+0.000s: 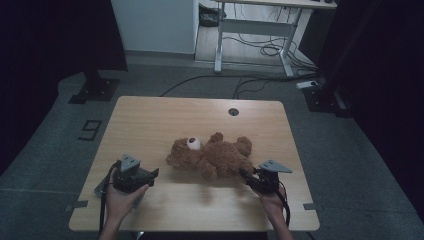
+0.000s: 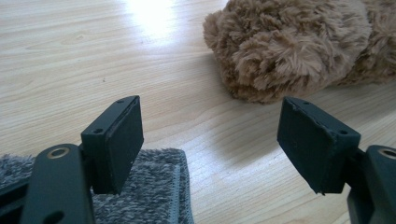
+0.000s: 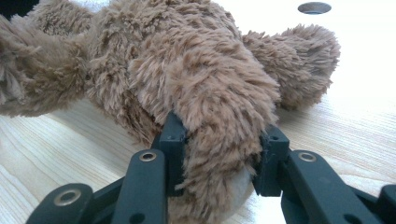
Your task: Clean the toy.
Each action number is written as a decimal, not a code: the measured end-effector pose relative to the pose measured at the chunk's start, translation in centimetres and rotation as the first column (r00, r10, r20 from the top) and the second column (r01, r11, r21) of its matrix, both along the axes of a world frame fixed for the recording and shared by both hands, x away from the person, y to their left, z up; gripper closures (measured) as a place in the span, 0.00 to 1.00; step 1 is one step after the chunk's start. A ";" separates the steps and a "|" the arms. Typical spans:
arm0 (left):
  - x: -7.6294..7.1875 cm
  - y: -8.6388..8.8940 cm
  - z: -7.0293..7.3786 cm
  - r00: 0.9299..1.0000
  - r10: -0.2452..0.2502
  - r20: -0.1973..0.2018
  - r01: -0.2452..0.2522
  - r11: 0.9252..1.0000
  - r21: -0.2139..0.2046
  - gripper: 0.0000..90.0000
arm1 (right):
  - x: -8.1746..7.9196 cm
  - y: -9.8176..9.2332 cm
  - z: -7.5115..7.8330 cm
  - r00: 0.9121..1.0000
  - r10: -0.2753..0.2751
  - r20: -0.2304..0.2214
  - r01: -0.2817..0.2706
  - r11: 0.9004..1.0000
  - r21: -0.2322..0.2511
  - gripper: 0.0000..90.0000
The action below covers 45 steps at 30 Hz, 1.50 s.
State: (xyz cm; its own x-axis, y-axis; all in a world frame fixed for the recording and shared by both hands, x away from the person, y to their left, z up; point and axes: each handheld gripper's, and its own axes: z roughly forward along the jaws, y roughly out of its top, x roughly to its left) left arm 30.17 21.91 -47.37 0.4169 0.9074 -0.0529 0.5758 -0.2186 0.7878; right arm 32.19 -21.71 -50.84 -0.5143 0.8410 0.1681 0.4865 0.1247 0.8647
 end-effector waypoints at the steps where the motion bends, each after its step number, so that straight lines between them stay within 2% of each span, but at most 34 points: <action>1: 0.0 0.0 0.0 1.000 0.001 0.001 -0.001 1.000 0.000 0.25 | 0.0 0.0 0.0 1.000 0.000 0.000 0.000 1.000 0.000 0.70; 7: 0.1 0.3 -0.3 1.000 0.009 -0.006 -0.009 1.000 0.011 0.25 | 0.0 0.0 0.0 1.000 0.002 0.001 -0.002 1.000 -0.001 0.70; 14: 0.4 0.9 -1.4 0.999 0.041 -0.027 -0.040 0.998 0.040 0.25 | 0.0 0.0 0.0 1.000 0.000 0.000 0.000 1.000 0.000 0.69; 21: 1.1 1.4 -3.3 0.993 0.089 -0.073 -0.079 0.989 0.128 0.25 | 0.0 0.0 0.0 1.000 0.003 0.000 -0.003 1.000 0.000 0.69; 29: 0.5 1.4 -4.9 0.988 0.098 -0.115 -0.079 0.984 0.159 0.24 | 0.0 -0.1 0.0 1.000 0.004 -0.004 -0.004 1.000 0.003 0.69; 35: 0.7 0.8 -5.7 0.985 0.108 -0.132 -0.078 0.974 0.213 0.24 | 0.0 0.0 0.0 1.000 0.003 -0.002 -0.003 1.000 0.001 0.68; 38: 0.8 0.9 -6.0 0.982 0.125 -0.142 -0.091 0.970 0.227 0.29 | 0.0 -0.1 0.0 1.000 0.005 -0.005 -0.005 1.000 0.005 0.68; 41: 0.9 1.3 -6.1 0.980 0.139 -0.146 -0.107 0.972 0.207 0.33 | 0.0 -0.1 0.0 1.000 0.004 -0.004 -0.004 1.000 0.002 0.68; 45: 0.9 1.5 -6.1 0.979 0.154 -0.135 -0.124 0.971 0.205 0.47 | 0.0 0.0 0.0 1.000 0.002 -0.005 -0.002 1.000 0.003 0.68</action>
State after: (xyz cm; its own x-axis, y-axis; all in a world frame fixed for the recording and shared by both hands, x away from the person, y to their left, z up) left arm 31.10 23.42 -53.46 0.2868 0.9547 0.0787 0.7186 -0.2688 0.6413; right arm 32.19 -21.76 -50.84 -0.5151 0.8395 0.1729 0.4906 0.1234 0.8626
